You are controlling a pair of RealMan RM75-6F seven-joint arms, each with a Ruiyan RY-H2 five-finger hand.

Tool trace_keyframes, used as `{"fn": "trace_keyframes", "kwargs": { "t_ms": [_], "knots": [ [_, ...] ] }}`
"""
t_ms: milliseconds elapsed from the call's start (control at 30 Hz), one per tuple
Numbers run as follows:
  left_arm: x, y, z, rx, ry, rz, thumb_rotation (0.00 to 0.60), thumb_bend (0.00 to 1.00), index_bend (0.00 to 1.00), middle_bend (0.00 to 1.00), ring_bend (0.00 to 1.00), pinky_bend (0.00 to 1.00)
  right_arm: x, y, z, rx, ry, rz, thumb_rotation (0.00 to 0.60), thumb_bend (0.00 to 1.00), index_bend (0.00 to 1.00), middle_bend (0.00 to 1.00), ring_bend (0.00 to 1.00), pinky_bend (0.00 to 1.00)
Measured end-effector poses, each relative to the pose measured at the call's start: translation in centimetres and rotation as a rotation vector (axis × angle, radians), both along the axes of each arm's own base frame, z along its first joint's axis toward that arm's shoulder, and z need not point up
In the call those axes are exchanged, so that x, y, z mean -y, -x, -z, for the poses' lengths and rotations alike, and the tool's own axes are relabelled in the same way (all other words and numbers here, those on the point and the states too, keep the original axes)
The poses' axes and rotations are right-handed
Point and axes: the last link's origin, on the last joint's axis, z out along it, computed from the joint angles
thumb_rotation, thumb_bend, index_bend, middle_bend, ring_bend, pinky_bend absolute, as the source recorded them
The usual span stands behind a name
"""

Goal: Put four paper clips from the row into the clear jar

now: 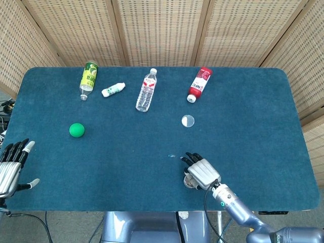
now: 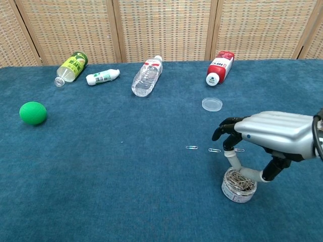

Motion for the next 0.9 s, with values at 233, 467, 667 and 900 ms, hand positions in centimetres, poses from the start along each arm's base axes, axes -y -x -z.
{"fn": "trace_keyframes", "kwargs": {
  "t_ms": [233, 467, 667, 900],
  "knots": [
    [0.0, -0.1, -0.3, 0.007, -0.012, 0.005, 0.600, 0.00, 0.00, 0.00, 0.00, 0.00, 0.2, 1.0, -3.0, 0.034, 0.101, -0.021, 0.600, 0.00, 0.00, 0.00, 0.00, 0.00],
    [0.2, -0.2, -0.7, 0.013, -0.029, 0.017, 0.600, 0.00, 0.00, 0.00, 0.00, 0.00, -0.4, 4.1, -7.3, 0.033, 0.256, -0.001, 0.600, 0.00, 0.00, 0.00, 0.00, 0.00],
    [0.5, -0.4, -0.9, 0.019, -0.040, 0.030, 0.600, 0.00, 0.00, 0.00, 0.00, 0.00, -1.9, 7.8, -10.8, 0.043, 0.409, 0.036, 0.600, 0.00, 0.00, 0.00, 0.00, 0.00],
    [1.0, -0.8, -0.9, 0.024, -0.042, 0.052, 0.600, 0.00, 0.00, 0.00, 0.00, 0.00, -3.7, 12.9, -13.3, 0.014, 0.545, 0.083, 0.600, 0.00, 0.00, 0.00, 0.00, 0.00]
  ]
}}
